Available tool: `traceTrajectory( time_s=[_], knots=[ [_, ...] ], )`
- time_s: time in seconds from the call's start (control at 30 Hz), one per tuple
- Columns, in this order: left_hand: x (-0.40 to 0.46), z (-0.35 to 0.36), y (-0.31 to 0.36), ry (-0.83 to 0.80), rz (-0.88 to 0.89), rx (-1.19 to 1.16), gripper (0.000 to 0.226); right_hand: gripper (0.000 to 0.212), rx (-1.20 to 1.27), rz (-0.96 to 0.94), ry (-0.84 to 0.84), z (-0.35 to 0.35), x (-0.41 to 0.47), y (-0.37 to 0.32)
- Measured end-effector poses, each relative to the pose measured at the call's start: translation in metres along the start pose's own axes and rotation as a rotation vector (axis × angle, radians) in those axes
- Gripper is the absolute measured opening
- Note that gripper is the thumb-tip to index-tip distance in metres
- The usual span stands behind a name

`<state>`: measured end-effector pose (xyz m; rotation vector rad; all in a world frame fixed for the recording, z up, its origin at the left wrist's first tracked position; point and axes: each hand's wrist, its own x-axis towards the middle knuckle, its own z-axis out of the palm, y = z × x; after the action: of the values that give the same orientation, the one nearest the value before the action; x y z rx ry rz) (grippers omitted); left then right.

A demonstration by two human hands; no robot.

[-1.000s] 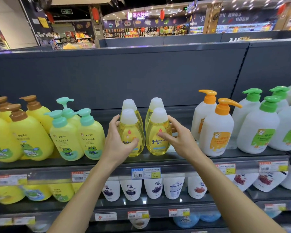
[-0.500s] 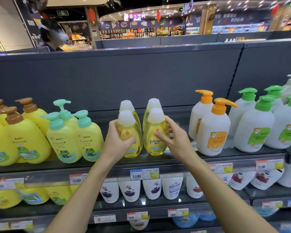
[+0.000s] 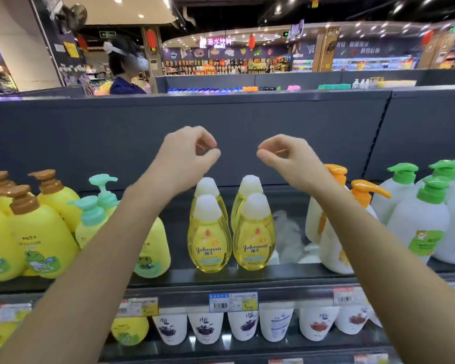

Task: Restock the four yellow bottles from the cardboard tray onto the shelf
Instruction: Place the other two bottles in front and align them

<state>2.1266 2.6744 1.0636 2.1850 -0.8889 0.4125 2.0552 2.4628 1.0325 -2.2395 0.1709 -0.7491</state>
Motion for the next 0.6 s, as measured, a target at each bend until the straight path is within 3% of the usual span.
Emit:
traceTrajectory(
  time_s=[0.13, 0.2, 0.33, 0.6],
  knots=[
    [0.034, 0.015, -0.016, -0.419, -0.100, 0.262, 0.039, 0.040, -0.167, 0.101, -0.378, 0.017, 0.034, 0.016],
    [0.036, 0.025, -0.028, -0.552, -0.133, 0.361, 0.046, 0.040, -0.227, 0.106, -0.465, 0.025, 0.037, 0.025],
    [0.031, 0.039, -0.049, -0.591, -0.132, 0.370, 0.044, 0.034, -0.187, 0.093, -0.462, 0.027, 0.034, 0.033],
    [0.034, 0.039, -0.058, -0.616, -0.040, 0.357, 0.031, 0.042, -0.263, 0.043, -0.517, 0.031, 0.031, 0.040]
  ],
)
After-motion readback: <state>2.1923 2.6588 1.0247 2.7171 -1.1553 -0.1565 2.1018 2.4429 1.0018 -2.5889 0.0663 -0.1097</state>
